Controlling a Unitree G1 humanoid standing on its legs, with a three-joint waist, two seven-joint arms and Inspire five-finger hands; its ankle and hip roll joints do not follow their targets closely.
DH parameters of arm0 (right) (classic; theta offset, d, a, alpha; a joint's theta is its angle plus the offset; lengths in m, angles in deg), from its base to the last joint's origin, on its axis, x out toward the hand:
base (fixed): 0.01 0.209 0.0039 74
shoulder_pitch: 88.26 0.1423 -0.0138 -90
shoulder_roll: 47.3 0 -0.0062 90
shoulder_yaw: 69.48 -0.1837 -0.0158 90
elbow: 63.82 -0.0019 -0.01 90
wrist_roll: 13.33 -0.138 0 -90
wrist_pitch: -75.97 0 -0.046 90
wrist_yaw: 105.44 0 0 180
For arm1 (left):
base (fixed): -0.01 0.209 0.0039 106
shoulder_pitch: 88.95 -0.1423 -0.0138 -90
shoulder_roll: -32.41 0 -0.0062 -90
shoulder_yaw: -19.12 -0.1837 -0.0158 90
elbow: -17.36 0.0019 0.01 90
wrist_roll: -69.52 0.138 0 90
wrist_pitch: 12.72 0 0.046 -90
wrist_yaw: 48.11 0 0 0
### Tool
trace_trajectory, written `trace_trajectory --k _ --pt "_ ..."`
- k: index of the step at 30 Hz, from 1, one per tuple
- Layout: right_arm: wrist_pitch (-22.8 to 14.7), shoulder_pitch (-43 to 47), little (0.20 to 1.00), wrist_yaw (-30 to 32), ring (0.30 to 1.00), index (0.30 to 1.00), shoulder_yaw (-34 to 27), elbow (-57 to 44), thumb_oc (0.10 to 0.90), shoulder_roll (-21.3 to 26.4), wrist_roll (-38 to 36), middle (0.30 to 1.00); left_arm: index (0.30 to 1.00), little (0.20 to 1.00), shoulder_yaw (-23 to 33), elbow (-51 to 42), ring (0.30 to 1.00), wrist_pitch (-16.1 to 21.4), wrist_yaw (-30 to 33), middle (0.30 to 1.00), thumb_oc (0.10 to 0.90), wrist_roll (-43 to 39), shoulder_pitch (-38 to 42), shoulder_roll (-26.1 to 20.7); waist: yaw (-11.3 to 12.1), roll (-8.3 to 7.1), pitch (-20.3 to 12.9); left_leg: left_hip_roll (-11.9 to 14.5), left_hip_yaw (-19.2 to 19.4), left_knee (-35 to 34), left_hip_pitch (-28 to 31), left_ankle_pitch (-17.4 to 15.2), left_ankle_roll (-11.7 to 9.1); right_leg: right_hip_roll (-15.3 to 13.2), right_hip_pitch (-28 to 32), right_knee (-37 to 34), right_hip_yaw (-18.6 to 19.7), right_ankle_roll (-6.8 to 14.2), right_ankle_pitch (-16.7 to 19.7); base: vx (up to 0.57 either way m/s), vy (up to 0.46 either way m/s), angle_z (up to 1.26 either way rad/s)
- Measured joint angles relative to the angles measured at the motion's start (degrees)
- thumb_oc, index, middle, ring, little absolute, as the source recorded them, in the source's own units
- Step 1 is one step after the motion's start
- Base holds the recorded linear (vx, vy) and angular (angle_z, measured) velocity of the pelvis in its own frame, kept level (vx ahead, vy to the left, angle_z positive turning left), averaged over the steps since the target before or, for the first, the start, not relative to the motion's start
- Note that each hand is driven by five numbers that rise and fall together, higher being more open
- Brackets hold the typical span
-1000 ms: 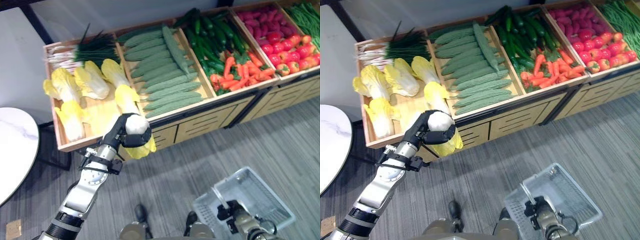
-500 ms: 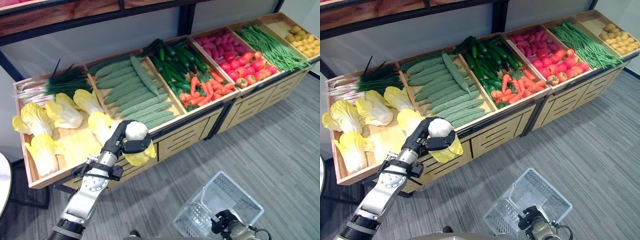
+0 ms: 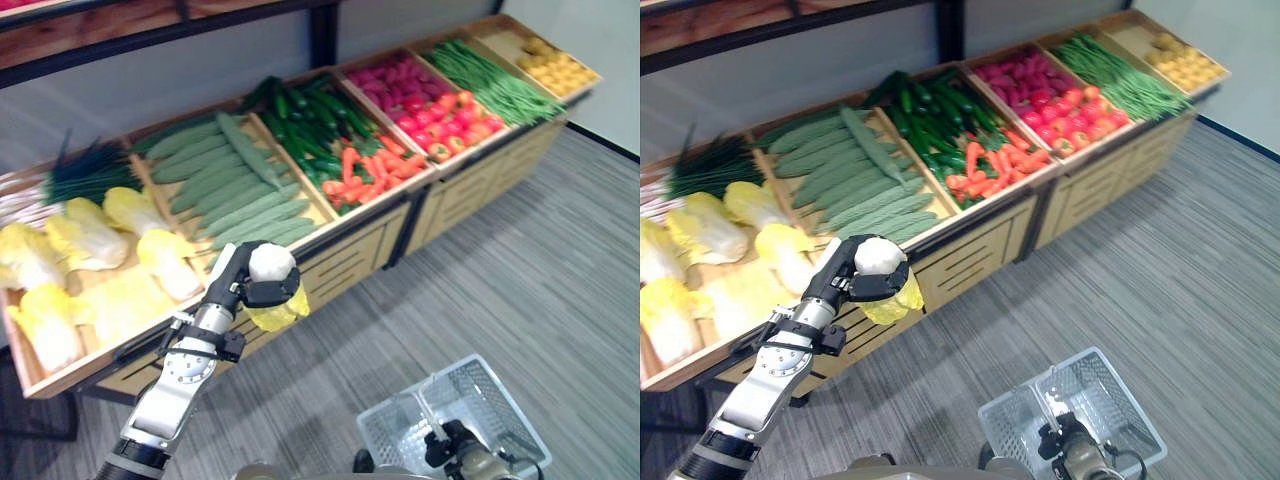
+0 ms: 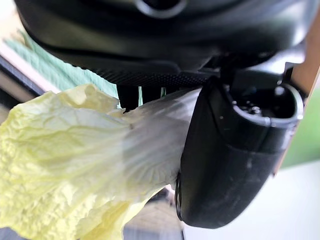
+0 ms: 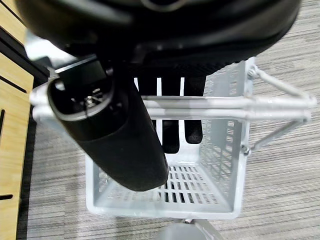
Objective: Get the vegetables into the basket
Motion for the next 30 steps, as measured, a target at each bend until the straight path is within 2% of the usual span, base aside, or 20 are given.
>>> trace_trajectory --k 1,2,4,5,6,7,8,9,14,18,21,22,23,24,25,26,27,28,29,30 --pt "-0.01 0.64 0.3 -0.07 0.3 0.3 -0.25 -0.19 0.4 0.03 0.01 0.3 0.3 0.3 -0.07 0.02 0.3 -0.01 -0.06 0.3 0.4 0.0 0.14 -0.11 -0.54 0.32 0.51 -0.01 -0.05 -1.53 0.47 -0.29 0.05 0.3 0.22 -0.34 0.69 0.02 0.41 0.03 0.184 -1.57" --pt "-0.01 0.74 0.3 -0.05 0.3 0.3 -0.67 -1.0 0.4 0.3 0.08 0.3 0.3 0.3 -0.38 -0.11 0.3 0.02 -0.28 0.3 0.4 0.01 0.5 0.35 -3.0 1.13 0.79 0.66 1.27 -5.1 0.61 0.89 0.33 0.93 0.55 -0.98 0.99 0.9 0.71 0.02 0.157 -0.42" --pt "-0.13 -0.12 0.3 0.06 0.3 0.3 -1.05 -1.69 0.4 1.64 0.21 0.3 0.3 0.3 -0.45 -0.24 0.3 0.14 -0.34 0.3 0.4 0.01 1.3 1.34 -4.74 2.95 1.04 2.43 3.24 -7.05 0.57 3.83 0.69 2.2 0.41 -0.99 0.67 1.65 0.54 -0.01 0.253 -0.3" --pt "-0.11 -0.68 0.3 0.11 0.3 0.3 -1.11 -1.61 0.4 1.8 0.21 0.3 0.3 0.3 -0.4 -0.08 0.3 0.36 -0.3 0.3 0.4 0.01 1.61 1.46 -4.62 2.95 1.27 2.43 4.08 -7.25 0.98 4.97 -0.56 2.0 0.09 -0.84 1.38 1.34 0.01 -0.03 0.169 -0.43" --pt "-0.1 -1.28 0.3 0.31 0.3 0.3 -1.41 -1.65 0.4 1.92 0.21 0.3 0.3 0.3 -0.37 -0.09 0.3 0.34 -0.14 0.3 0.4 0.01 1.63 1.23 -4.61 2.48 1.08 1.55 5.49 -7.79 1.18 5.15 0.06 0.7 -0.91 -0.44 0.75 1.47 0.01 -0.05 0.201 -0.84" --pt "0.34 -1.72 0.3 0.5 0.3 0.3 -1.67 -1.67 0.4 2.38 0.34 0.3 0.3 0.3 -0.34 -0.13 0.3 0.32 0.02 0.3 0.4 0.01 1.64 0.36 -3.98 2.82 1.22 0.74 8.67 -8.68 1.35 5.59 1.01 -1.93 -2.05 0.39 -2.18 2.2 0.26 -0.05 0.198 -0.88" --pt "0.43 -2.25 0.3 0.82 0.3 0.3 -1.65 -1.71 0.4 2.19 0.43 0.3 0.3 0.3 -0.22 -0.09 0.3 0.3 0.1 0.3 0.4 0.01 1.66 -0.32 -4.22 2.13 1.1 -0.63 9.92 -8.71 1.29 5.48 1.63 -3.69 -2.91 0.18 -3.27 3.31 1.62 -0.07 0.252 -0.81" --pt "0.51 -2.42 0.3 0.95 0.3 0.3 -1.65 -2.19 0.4 2.3 0.46 0.3 0.3 0.3 -0.21 0.09 0.3 0.23 0.45 0.3 0.4 0.02 1.75 -0.42 -4.44 2.19 1.2 -1.38 10.61 -8.97 1.46 5.35 2.09 -4.42 -3.08 0.24 -3.22 4.82 2.22 -0.06 0.17 -0.38" --pt "0.53 -2.79 0.3 1.05 0.3 0.3 -2.95 -3.8 0.4 2.24 0.19 0.3 0.3 0.3 -0.32 0.07 0.3 0.22 0.77 0.3 0.4 0.03 2.45 -0.91 -5.71 2.19 1.31 -3.78 14.06 -9.01 1.81 4.76 3.21 -6.3 -4.3 -0.48 0.71 6.9 3.67 -0.05 0.15 -0.36" --pt "0.34 -2.6 0.3 0.81 0.3 0.3 -4.03 -4.91 0.4 2.09 0.19 0.3 0.3 0.3 -0.28 0.11 0.3 0.23 0.87 0.3 0.4 0.03 3.39 -1.35 -6.2 1.79 1.94 -4.22 16.48 -9.15 2.46 4.37 3.69 -5.83 -5.22 -0.48 3.36 7.79 4.37 -0.06 0.087 -0.34" --pt "-0.05 -1.34 0.3 0.53 0.3 0.3 -4.12 -6.05 0.4 1.16 0.2 0.3 0.3 0.3 0.04 0.13 0.3 0.28 1.12 0.3 0.4 0.03 3.51 -2.53 -6.25 0.06 3.18 -4.01 20.81 -9.09 2.55 3.97 3.84 -5.34 -7.83 0.12 5.96 8.32 5.65 -0.09 -0.003 -0.7" --pt "-0.05 -1.1 0.3 0.58 0.3 0.3 -3.94 -5.72 0.4 0.78 0.3 0.3 0.3 0.3 0.01 0.13 0.3 0.28 1.07 0.3 0.4 0.02 3.62 -2.99 -6.61 -0.74 3.69 -3.95 22.04 -9.12 2.66 3.91 3.78 -5.63 -8.13 -0.97 4.97 8.34 5.78 -0.08 0.002 -0.66" --pt "-0.03 -0.55 0.3 0.53 0.3 0.3 -3.9 -5.54 0.4 0.56 0.37 0.3 0.3 0.3 0.01 0.14 0.3 0.27 1.06 0.3 0.4 0.02 3.63 -3.06 -5.91 -0.96 4.44 -3.09 24.06 -9.36 2.96 3.93 3.8 -6.88 -8.39 -1.18 -0.19 7.75 4.92 -0.08 0.024 -0.75" --pt "-0.03 -0.36 0.3 0.56 0.3 0.3 -3.86 -5.47 0.4 0.44 0.4 0.3 0.3 0.3 0.01 0.21 0.3 0.27 1.06 0.3 0.4 0.02 3.6 -3.1 -5.45 -1.01 4.79 -2.37 25.25 -9.1 2.88 3.92 3.8 -7.42 -8.88 -0.55 -3.52 7.97 4.34 -0.07 0.001 -0.85" --pt "-0.01 -0.22 0.3 0.59 0.3 0.3 -3.88 -5.37 0.4 0.44 0.47 0.3 0.3 0.3 -0.12 0.51 0.3 -0.02 1.08 0.3 0.4 -0.04 3.56 -2.83 -4.99 -0.76 5.02 -0.59 27.12 -8.92 3.1 3.98 3.72 -9.26 -9.05 3.8 -10.1 7.95 3.15 -0.04 -0.001 -0.7" --pt "0.04 -0.56 0.3 0.5 0.3 0.3 -3.92 -5.21 0.4 0.52 0.46 0.3 0.3 0.3 -0.28 0.58 0.3 -0.11 1.06 0.3 0.4 -0.17 3.54 -2.64 -4.36 -0.67 5.07 0.46 27.9 -8.79 3.59 4.0 3.68 -10.3 -8.83 7.14 -11.64 8.47 2.28 -0.1 -0.054 -0.59" --pt "0.04 -1.11 0.3 0.19 0.3 0.3 -3.88 -4.95 0.4 0.36 0.46 0.3 0.3 0.3 -0.24 0.54 0.3 -0.08 1.05 0.3 0.4 -0.32 3.39 -2.8 -3.88 -1.21 4.73 0.37 27.6 -8.5 3.94 3.55 2.76 -11.18 -7.1 7.31 -11.62 8.67 3.34 -0.12 -0.066 -0.38" --pt "0.14 -1.75 0.3 0.06 0.3 0.3 -3.85 -4.84 0.4 -0.14 0.46 0.3 0.3 0.3 -0.08 0.56 0.3 -0.08 1.13 0.3 0.4 -0.42 3.51 -3.27 -4.13 -2.18 4.39 0.37 27.47 -8.1 4.05 3.63 1.06 -11.07 -5.27 4.62 -9.78 9.8 2.43 -0.14 -0.101 -0.22" --pt "0.13 -1.74 0.3 0.09 0.3 0.3 -3.77 -4.93 0.4 -0.22 0.46 0.3 0.3 0.3 0.07 0.72 0.3 -0.09 1.28 0.3 0.4 -0.43 3.69 -3.14 -4.22 -2.29 4.55 0.62 27.46 -7.46 3.68 3.65 1.04 -10.7 -4.72 3.27 -10.48 9.48 2.35 -0.09 -0.108 -0.3" --pt "0.16 -0.53 0.3 0.18 0.3 0.3 -2.56 -4.97 0.4 -0.13 0.55 0.3 0.3 0.3 0.4 0.99 0.3 -0.11 1.66 0.3 0.4 -0.5 3.79 -2.88 -4.13 -1.29 5.26 2.67 27.77 -4.72 2.46 3.62 0.97 -9.11 -4.61 2.01 -11.32 7.85 3.76 -0.06 -0.08 -0.47"
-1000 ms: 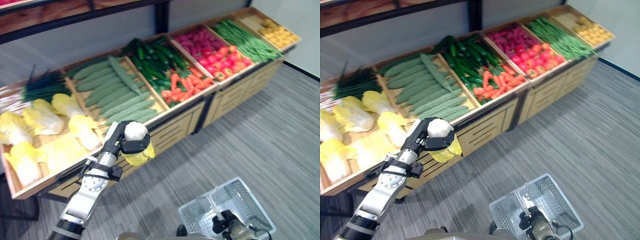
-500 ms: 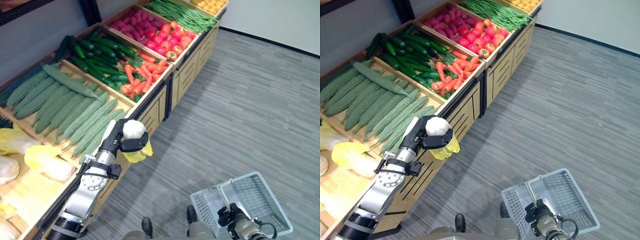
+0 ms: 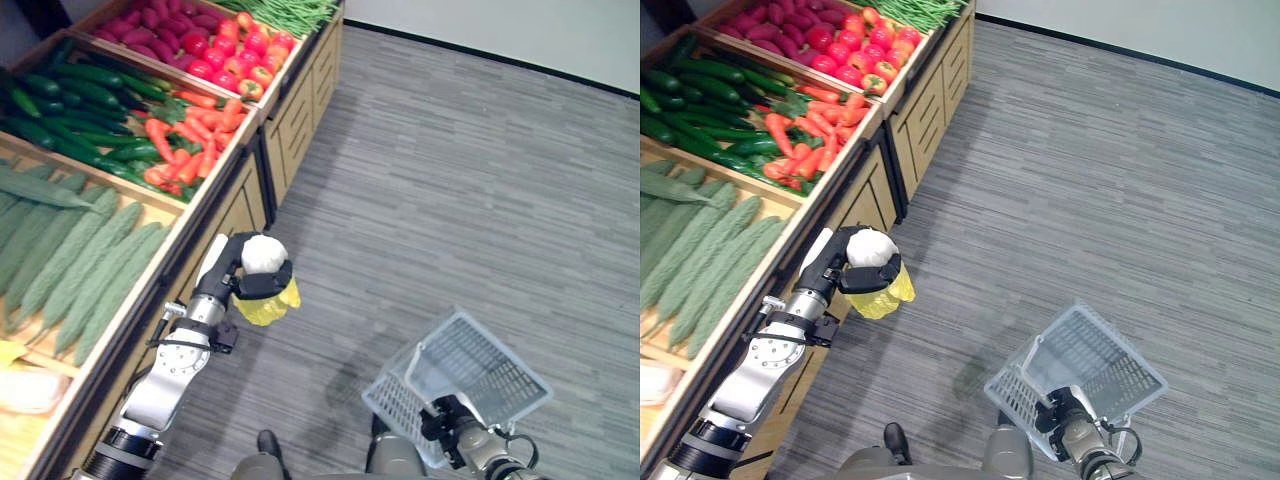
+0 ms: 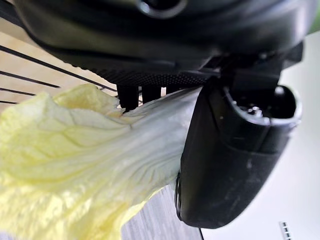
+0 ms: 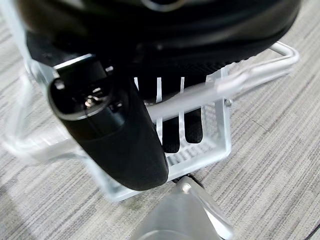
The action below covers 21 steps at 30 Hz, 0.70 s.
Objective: Get the vegetables into the basket
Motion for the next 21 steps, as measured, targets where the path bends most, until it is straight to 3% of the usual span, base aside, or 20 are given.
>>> trace_trajectory --k 2,3,4,5,6,7,8,10,15,18,19,20,21 --pt "0.01 0.7 0.3 -0.14 0.3 0.3 0.51 -0.29 0.4 -0.43 0.24 0.3 0.3 0.3 0.03 0.54 0.3 -0.02 -0.04 0.3 0.4 -0.04 0.01 0.15 0.49 0.09 0.07 1.93 1.29 3.95 -1.03 -0.5 0.06 1.35 -0.09 -0.51 -2.05 -1.55 0.89 -0.02 -0.08 -0.58" --pt "0.05 0.66 0.3 -0.31 0.3 0.3 0.37 -1.5 0.4 0.35 0.41 0.3 0.3 0.3 -0.02 0.18 0.3 0.02 -0.18 0.3 0.4 -0.06 0.32 1.06 0.78 0.45 -0.27 1.66 -0.94 1.76 -1.7 -3.21 -0.37 2.46 -0.44 -1.06 -2.43 -1.96 0.91 0.02 -0.116 -0.58" --pt "0.06 1.01 0.3 -0.28 0.3 0.3 0.32 -1.66 0.4 0.89 0.42 0.3 0.3 0.3 0.15 -0.19 0.3 0.05 -0.28 0.3 0.4 -0.1 0.5 1.3 1.6 1.26 -0.37 1.75 -2.39 -0.49 -1.11 -1.69 -0.97 3.68 -0.75 -1.66 -2.56 -2.51 0.37 0.05 -0.169 -1.07" --pt "0.32 1.19 0.3 -0.11 0.3 0.3 0.32 -1.24 0.4 0.72 0.49 0.3 0.3 0.3 1.09 -0.36 0.3 -0.1 -0.44 0.3 0.4 -0.08 0.24 1.88 3.93 1.66 -0.62 4.1 1.53 -2.0 0.97 -0.13 -2.05 2.79 -0.78 -0.67 -9.04 -4.14 -1.56 0.01 -0.205 -1.13" --pt "0.38 0.87 0.3 -0.07 0.3 0.3 0.99 -1.21 0.4 0.66 0.93 0.3 0.3 0.3 1.54 -0.4 0.3 -0.09 -0.43 0.3 0.4 -0.07 -0.04 1.92 4.77 1.29 -0.94 4.49 2.79 -1.38 1.25 0.29 -2.64 1.26 -1.26 1.39 -12.47 -4.04 -2.51 0.01 -0.225 -1.08" --pt "0.18 0.32 0.3 -0.19 0.3 0.3 1.61 -1.41 0.4 0.71 1.65 0.3 0.3 0.3 2.33 -0.43 0.3 -0.1 -0.36 0.3 0.4 -0.06 -0.57 1.66 5.03 -0.04 -1.77 4.17 3.61 -0.51 1.2 0.04 -2.45 -0.85 -0.87 2.94 -12.29 -3.69 -2.43 0.02 -0.131 -0.49" --pt "0.09 -0.45 0.3 -0.47 0.3 0.3 2.01 -1.81 0.4 0.56 1.68 0.3 0.3 0.3 2.74 -0.14 0.3 -0.11 -0.15 0.3 0.4 -0.04 -0.68 1.62 5.08 -1.1 -2.56 3.71 3.49 -0.5 1.22 0.03 -2.43 -1.95 -0.81 3.26 -11.63 -0.63 -1.67 0.01 -0.133 -0.18" --pt "0.23 -1.16 0.3 -0.51 0.3 0.3 2.11 -1.9 0.4 0.45 1.72 0.3 0.3 0.3 2.55 0.64 0.3 -0.2 0.38 0.3 0.4 -0.05 -0.93 2.77 3.99 0.28 -2.9 5.88 1.89 1.45 0.6 0.82 -2.39 0.42 0.34 2.6 -11.82 -1.78 -1.98 -0.06 -0.229 0.01" --pt "0.34 -3.22 0.3 -0.07 0.3 0.3 2.33 -2.95 0.4 1.49 1.67 0.3 0.3 0.3 0.18 0.77 0.3 -0.21 -0.22 0.3 0.4 -0.61 -0.92 4.34 1.36 2.74 -3.95 8.67 -1.23 5.9 -1.62 2.1 -3.52 2.43 2.13 1.8 -13.27 -3.28 -3.29 -0.01 -0.21 0.13" --pt "0.1 -2.83 0.3 -0.11 0.3 0.3 2.48 -2.91 0.4 1.86 1.66 0.3 0.3 0.3 -0.04 0.81 0.3 -0.28 -0.73 0.3 0.4 -0.64 -0.93 4.46 1.24 3.05 -3.75 9.81 -2.54 9.47 -3.34 2.65 -3.77 2.9 2.16 1.66 -13.25 -3.72 -3.52 0.02 -0.107 -0.02" --pt "-0.08 -2.82 0.3 -0.16 0.3 0.3 3.14 -2.75 0.4 1.83 1.62 0.3 0.3 0.3 -0.86 0.87 0.3 -0.28 -0.91 0.3 0.4 -0.75 -0.71 4.45 1.44 2.4 -3.4 10.35 -8.89 16.43 -7.51 1.97 -5.41 2.68 3.26 0.52 -13.21 -4.52 -3.41 0.07 0.016 -0.07" --pt "-0.05 -2.69 0.3 -0.15 0.3 0.3 3.13 -2.43 0.4 1.97 1.6 0.3 0.3 0.3 -1.17 0.83 0.3 -0.28 -0.92 0.3 0.4 -0.98 -0.86 4.58 1.82 2.06 -3.28 9.61 -11.69 15.37 -8.02 0.64 -6.77 2.47 3.53 -0.09 -13.02 -4.81 -3.15 0.11 0.079 0.04" --pt "-0.03 -2.58 0.3 -0.03 0.3 0.3 3.0 -2.35 0.4 2.42 1.61 0.3 0.3 0.3 -2.07 0.84 0.3 -0.27 -1.09 0.3 0.4 -1.18 -0.47 4.39 1.62 2.23 -2.86 8.23 -12.95 9.72 -8.5 -0.17 -7.68 2.12 4.01 -0.9 -13.02 -4.89 -2.92 0.13 0.118 0.02"
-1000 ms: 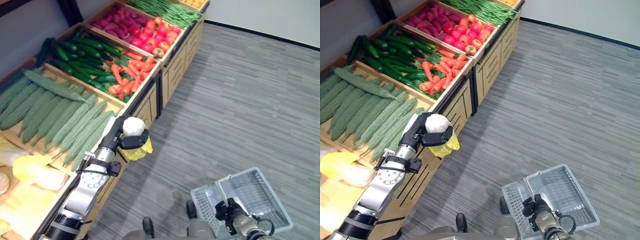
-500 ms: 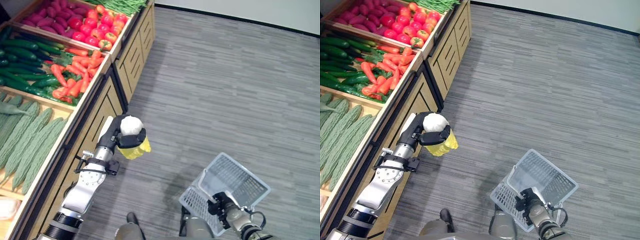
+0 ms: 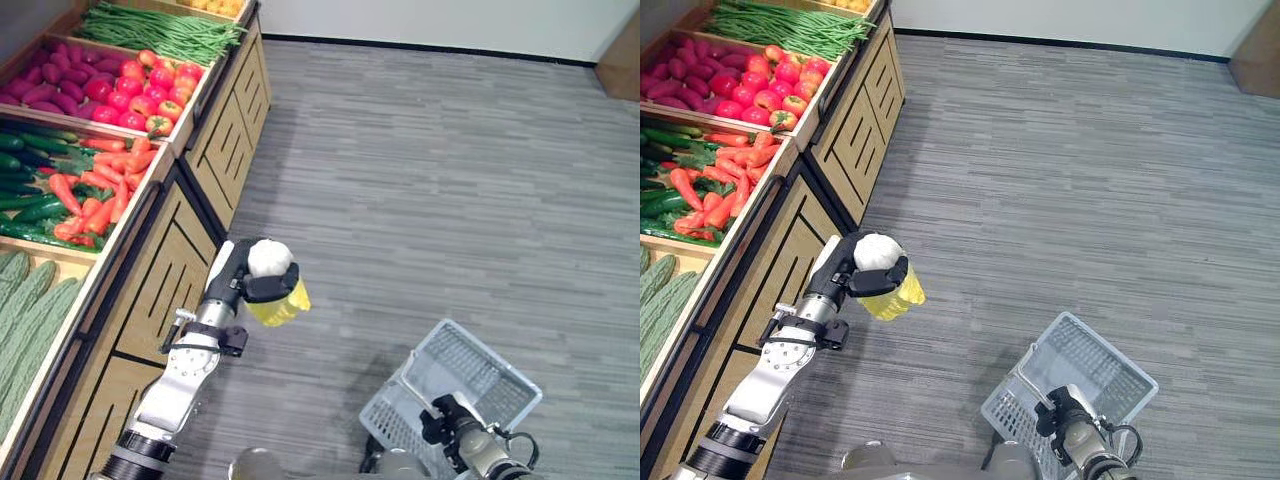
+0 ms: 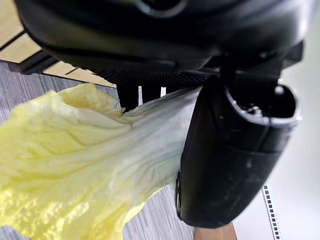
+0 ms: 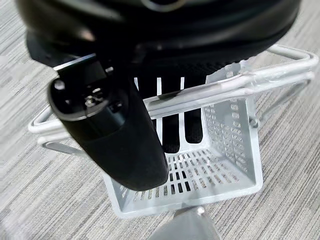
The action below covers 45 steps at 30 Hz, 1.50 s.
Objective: Get the vegetables into the basket
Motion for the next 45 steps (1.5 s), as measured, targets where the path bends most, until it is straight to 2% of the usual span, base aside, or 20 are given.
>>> trace_trajectory --k 1,2,3,4,6,7,9,10,12,16,19,22,26,30,33,34,35,38,42,45 --pt "0.01 0.0 0.3 0.17 0.3 0.3 -0.05 -0.02 0.4 0.28 -0.01 0.3 0.3 0.3 -0.55 -0.05 0.3 0.01 -0.02 0.3 0.4 -0.03 0.1 0.03 0.18 -0.03 0.05 -1.86 -2.9 -4.59 -0.35 0.19 0.03 -0.11 0.04 -1.05 0.44 -0.14 0.07 0.08 0.095 -0.05" --pt "0.01 -0.1 0.3 0.29 0.3 0.3 -0.57 0.02 0.4 0.88 0.0 0.3 0.3 0.3 -0.85 -0.17 0.3 0.03 0.0 0.3 0.4 -0.01 0.1 -0.03 0.59 0.37 0.14 -3.1 -4.88 -8.03 -0.22 1.2 1.04 -0.04 -0.04 -1.75 1.18 -0.19 0.26 0.07 0.147 -0.35" --pt "-0.11 0.14 0.3 0.61 0.3 0.3 -0.88 -0.09 0.4 1.75 0.04 0.3 0.3 0.3 -1.05 -0.21 0.3 0.03 0.19 0.3 0.4 0.23 0.11 0.12 0.35 2.38 0.68 -3.86 -5.06 -10.42 -1.53 3.29 3.22 0.7 -0.39 -2.09 2.22 0.7 0.88 0.03 0.182 -0.68" --pt "-0.07 0.35 0.3 1.15 0.3 0.3 -0.76 -1.18 0.4 2.75 0.04 0.3 0.3 0.3 -0.99 -0.17 0.3 -0.1 0.39 0.3 0.4 0.3 -0.29 -0.01 0.56 4.29 0.7 -4.13 -5.14 -10.83 -2.25 4.36 4.48 1.72 -1.08 -1.8 3.95 2.0 0.79 0.05 0.255 -0.93" --pt "-0.23 1.06 0.3 1.57 0.3 0.3 -0.87 -1.38 0.4 2.32 -0.02 0.3 0.3 0.3 -0.92 -0.15 0.3 -0.18 0.38 0.3 0.4 0.71 -0.04 -1.4 0.81 3.07 0.74 -5.63 -3.88 -10.95 -2.36 5.24 5.34 0.09 -3.51 -0.83 7.07 2.53 1.13 0.07 0.235 -0.71" --pt "-0.51 1.33 0.3 1.54 0.3 0.3 -1.62 -1.37 0.4 1.41 -0.18 0.3 0.3 0.3 -0.92 -0.15 0.3 -0.2 0.25 0.3 0.4 0.81 0.77 -2.45 -0.49 1.46 1.18 -7.62 -2.69 -11.78 -2.32 5.12 6.13 -1.62 -4.26 -1.58 8.14 3.33 2.14 0.07 0.216 -0.32" --pt "-0.11 0.93 0.3 1.68 0.3 0.3 -2.16 -1.51 0.4 0.32 -0.39 0.3 0.3 0.3 -0.88 -0.15 0.3 -0.36 0.28 0.3 0.4 1.31 0.79 -3.36 -0.26 0.36 0.98 -9.24 0.52 -12.3 -2.2 5.44 6.99 -3.05 -5.76 -2.17 10.24 3.88 3.74 0.04 0.189 -0.52" --pt "-0.19 0.98 0.3 1.96 0.3 0.3 -2.13 -2.07 0.4 0.03 -0.85 0.3 0.3 0.3 -0.85 -0.13 0.3 -0.51 0.37 0.3 0.4 2.12 0.79 -3.9 -0.05 0.14 0.99 -10.19 2.04 -12.37 -2.06 5.21 7.57 -4.35 -6.25 -2.68 11.4 4.85 4.93 0.03 0.133 -0.53" --pt "0.09 0.94 0.3 1.87 0.3 0.3 -2.08 -2.87 0.4 -0.13 -1.48 0.3 0.3 0.3 -0.86 -0.05 0.3 -0.53 0.31 0.3 0.4 3.27 0.88 -4.18 -0.35 0.11 1.0 -11.01 2.65 -12.55 -1.94 4.87 8.03 -4.62 -6.21 -3.44 11.91 5.58 5.43 0.04 0.092 -0.22" --pt "1.34 1.88 0.3 1.8 0.3 0.3 -1.98 -4.88 0.4 -0.12 -1.7 0.3 0.3 0.3 -0.99 4.11 0.3 -0.65 0.18 0.3 0.4 6.14 0.82 -4.06 -0.11 0.14 1.02 -10.83 3.92 -14.36 0.68 4.88 8.01 -4.0 -4.81 -4.51 12.83 5.88 5.62 0.04 0.078 -0.18" --pt "2.52 2.14 0.3 1.82 0.3 0.3 -1.78 -11.44 0.4 1.5 -1.72 0.3 0.3 0.3 -1.06 9.75 0.3 -1.43 0.17 0.3 0.4 11.46 0.75 -3.94 -0.26 0.16 1.02 -10.63 4.6 -15.38 2.01 4.87 7.65 -3.56 -4.19 -5.24 13.49 6.04 5.67 0.06 0.038 -0.14" --pt "3.0 2.44 0.3 1.89 0.3 0.3 -1.28 -17.29 0.4 2.86 -1.68 0.3 0.3 0.3 -1.14 15.01 0.3 -4.25 0.17 0.3 0.4 18.3 1.06 -3.95 -0.38 0.12 1.0 -10.44 5.17 -15.43 2.94 4.71 7.43 -3.32 -3.44 -5.69 13.98 6.09 5.71 0.04 0.003 -0.11" --pt "5.04 2.38 0.3 0.84 0.3 0.3 -1.0 -26.53 0.4 3.74 -1.64 0.3 0.3 0.3 -1.14 16.55 0.3 -6.33 0.04 0.3 0.4 28.52 1.15 -4.06 -0.08 0.05 0.95 -10.02 5.55 -15.43 3.6 4.71 7.42 -2.91 -2.94 -5.71 14.04 6.09 5.7 0.04 -0.026 -0.03" --pt "5.27 2.2 0.3 -0.3 0.3 0.3 -0.31 -32.89 0.4 3.56 -1.18 0.3 0.3 0.3 -1.37 16.22 0.3 -6.51 -1.3 0.3 0.4 34.83 1.97 -4.81 -0.36 0.03 0.94 -9.65 5.98 -15.44 4.84 4.68 7.38 -2.54 -2.11 -5.74 14.58 6.08 5.69 0.01 -0.051 -0.07" --pt "5.65 2.24 0.3 -3.02 0.3 0.3 2.89 -37.37 0.4 3.71 -0.48 0.3 0.3 0.3 -5.42 15.47 0.3 -6.25 -4.29 0.3 0.4 41.8 4.43 -7.1 -0.43 0.04 0.83 -8.79 6.53 -15.46 5.54 4.83 6.85 -1.78 -1.89 -5.76 15.32 5.99 5.72 0.0 -0.124 -0.13" --pt "5.96 2.36 0.3 -4.2 0.3 0.3 5.27 -39.51 0.4 4.06 0.7 0.3 0.3 0.3 -11.07 15.55 0.3 -6.48 -6.55 0.3 0.4 45.38 7.2 -8.81 -0.63 0.08 0.8 -8.32 6.62 -15.46 5.56 5.0 6.55 -1.39 -1.88 -5.74 15.35 5.88 5.77 -0.01 -0.133 -0.08" --pt "5.84 2.79 0.3 -5.41 0.3 0.3 6.65 -40.08 0.4 3.52 1.09 0.3 0.3 0.3 -12.47 15.54 0.3 -4.74 -8.29 0.3 0.4 46.88 8.12 -7.5 -0.96 0.1 0.75 -7.94 6.62 -15.46 5.62 5.09 6.42 -1.06 -1.91 -5.75 15.38 5.59 5.81 -0.01 -0.119 -0.06" --pt "6.0 4.42 0.3 -6.85 0.3 0.3 11.78 -40.05 0.4 3.7 1.11 0.3 0.3 0.3 -18.49 17.46 0.3 -3.53 -9.46 0.3 0.4 49.12 10.82 -6.3 -1.86 0.32 0.6 -7.19 6.78 -15.45 5.59 5.26 6.2 -0.05 -2.07 -5.76 15.52 5.16 5.78 -0.01 -0.097 -0.06" --pt "6.05 4.85 0.3 -7.46 0.3 0.3 14.33 -39.41 0.4 3.42 1.17 0.3 0.3 0.3 -20.94 20.06 0.3 -3.02 -9.89 0.3 0.4 49.35 11.43 -3.14 -1.9 0.99 0.2 -6.59 6.94 -15.45 5.55 5.35 6.08 0.4 -2.21 -5.77 15.58 4.86 5.68 -0.01 -0.05 -0.04" --pt "6.16 6.93 0.3 -7.51 0.3 0.3 15.91 -35.39 0.4 2.55 2.45 0.3 0.3 0.3 -22.83 20.51 0.3 -2.33 -10.54 0.3 0.4 50.26 11.41 -2.21 -1.88 2.17 -0.5 -6.16 6.96 -15.45 5.39 5.4 6.0 0.85 -2.37 -5.77 15.56 4.61 5.64 0.0 -0.028 -0.02"
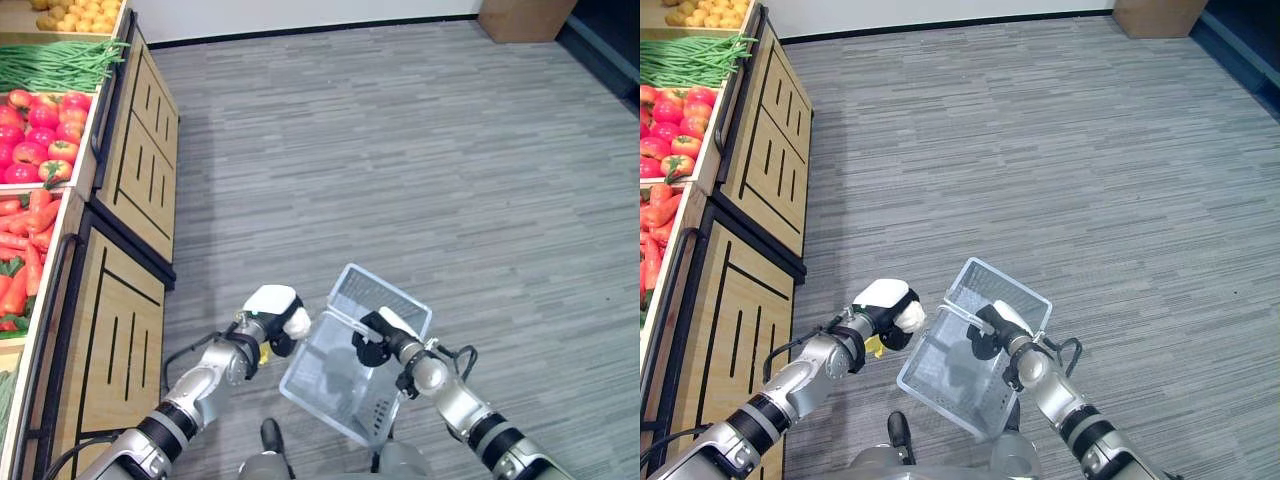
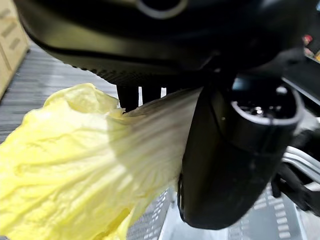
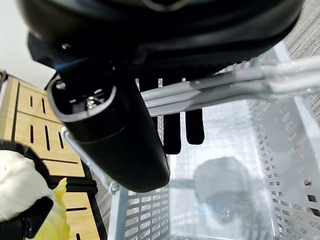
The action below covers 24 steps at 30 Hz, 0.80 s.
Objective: Get the vegetables into the basket
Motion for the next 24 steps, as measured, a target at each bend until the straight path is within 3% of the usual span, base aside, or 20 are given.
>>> trace_trajectory --k 5,7,17,24 --pt "0.38 2.28 0.3 0.09 0.3 0.3 2.1 3.06 0.4 -0.59 0.3 0.3 0.3 0.3 -2.49 2.69 0.3 0.37 -0.71 0.3 0.4 -0.01 0.8 3.2 -0.01 2.91 -1.8 0.15 -0.49 -0.01 -0.44 0.05 -0.07 0.12 -0.14 0.01 -0.41 -0.21 -0.13 -0.01 0.002 0.03" --pt "0.37 2.34 0.3 0.23 0.3 0.3 2.29 2.79 0.4 -0.98 0.26 0.3 0.3 0.3 -3.08 2.94 0.3 0.45 -0.73 0.3 0.4 -0.01 1.28 3.92 0.01 3.41 -2.12 0.18 -0.61 -0.01 -0.61 0.07 -0.09 0.23 -0.21 0.0 -0.51 -0.22 -0.14 -0.01 0.001 0.02" --pt "0.39 6.66 0.3 0.49 0.3 0.3 5.6 2.45 0.4 -2.18 -0.48 0.3 0.3 0.3 -7.15 2.3 0.3 1.68 -1.76 0.3 0.4 -0.2 5.1 4.37 -0.01 3.57 -2.22 0.05 -1.21 0.0 -2.97 0.36 -0.25 0.18 -2.19 0.04 -1.14 -0.4 0.04 -0.02 0.018 0.02" --pt "0.91 7.32 0.3 1.31 0.3 0.3 5.47 -4.23 0.4 1.96 -1.65 0.3 0.3 0.3 -7.21 0.35 0.3 1.37 -2.78 0.3 0.4 -1.29 8.12 3.5 0.25 3.52 -2.19 -0.16 -1.69 -0.01 -4.59 0.61 -0.14 -0.03 -3.42 0.04 -1.72 -0.35 0.07 -0.01 0.018 0.05"
